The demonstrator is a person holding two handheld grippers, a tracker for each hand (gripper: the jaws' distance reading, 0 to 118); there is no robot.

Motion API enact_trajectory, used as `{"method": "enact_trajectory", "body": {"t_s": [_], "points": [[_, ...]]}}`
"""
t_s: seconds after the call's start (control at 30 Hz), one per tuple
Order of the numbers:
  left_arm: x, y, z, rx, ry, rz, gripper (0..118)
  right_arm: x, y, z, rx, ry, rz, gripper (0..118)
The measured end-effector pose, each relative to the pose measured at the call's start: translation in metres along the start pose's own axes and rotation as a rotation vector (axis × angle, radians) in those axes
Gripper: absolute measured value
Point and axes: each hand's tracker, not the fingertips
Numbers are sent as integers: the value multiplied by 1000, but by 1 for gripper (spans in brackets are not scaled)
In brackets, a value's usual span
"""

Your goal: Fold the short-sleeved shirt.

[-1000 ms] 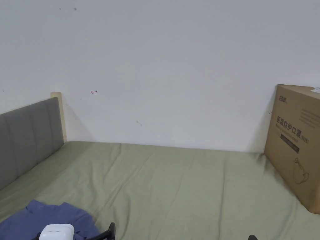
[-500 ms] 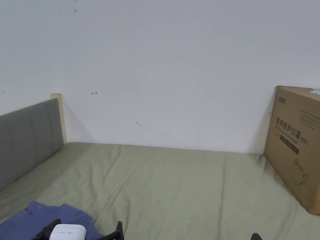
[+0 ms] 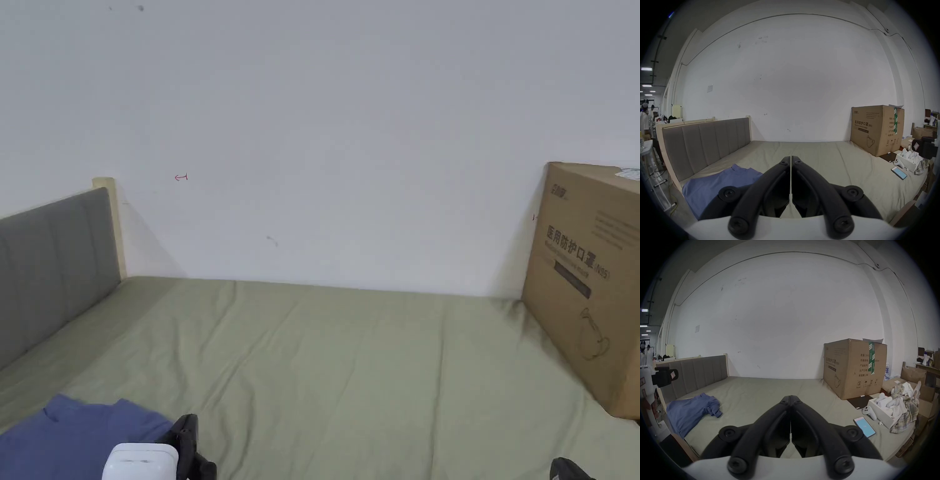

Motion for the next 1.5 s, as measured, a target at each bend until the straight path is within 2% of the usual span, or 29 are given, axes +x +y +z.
{"method": "enact_trajectory", "body": {"t_s": [0.2,0.27,0.37,0.47,0.6,0.67,0.8,0.93,1.0,1.07,1.3,1.37,1.4,1.43,1.5], "points": [[-32,-4,20,-26,64,-4,1,-24,12,-9,-47,59,2,0],[-53,-6,36,-34,139,-37,1,-43,7,-21,-72,132,5,0],[-93,-7,70,-52,267,-26,1,-94,2,-28,-83,281,51,0],[-130,-11,104,-85,415,-2,0,-144,5,-27,-99,470,7,0],[-166,-16,140,-113,552,27,0,-189,8,-25,-106,615,1,0],[-174,-18,148,-121,572,30,0,-199,9,-25,-119,653,-16,0],[-180,-26,140,-147,566,43,0,-206,9,-27,-122,660,1,0],[-180,-39,102,-207,473,59,0,-195,6,-36,-174,629,-5,0],[-181,-40,68,-244,398,65,0,-183,2,-48,-210,625,-42,0],[-182,-45,27,-261,346,37,0,-175,-2,-58,-221,608,-37,0],[-191,-76,-185,-463,147,84,0,-171,-20,-96,-223,600,59,0],[-193,-94,-243,-519,137,7,1,-172,-27,-105,-232,620,80,0],[-195,-107,-272,-559,123,-34,11,-174,-31,-109,-245,633,99,0],[-199,-118,-297,-599,84,-17,35,-176,-37,-114,-263,644,122,0],[-209,-137,-340,-746,31,92,118,-180,-47,-122,-282,655,154,0]]}}
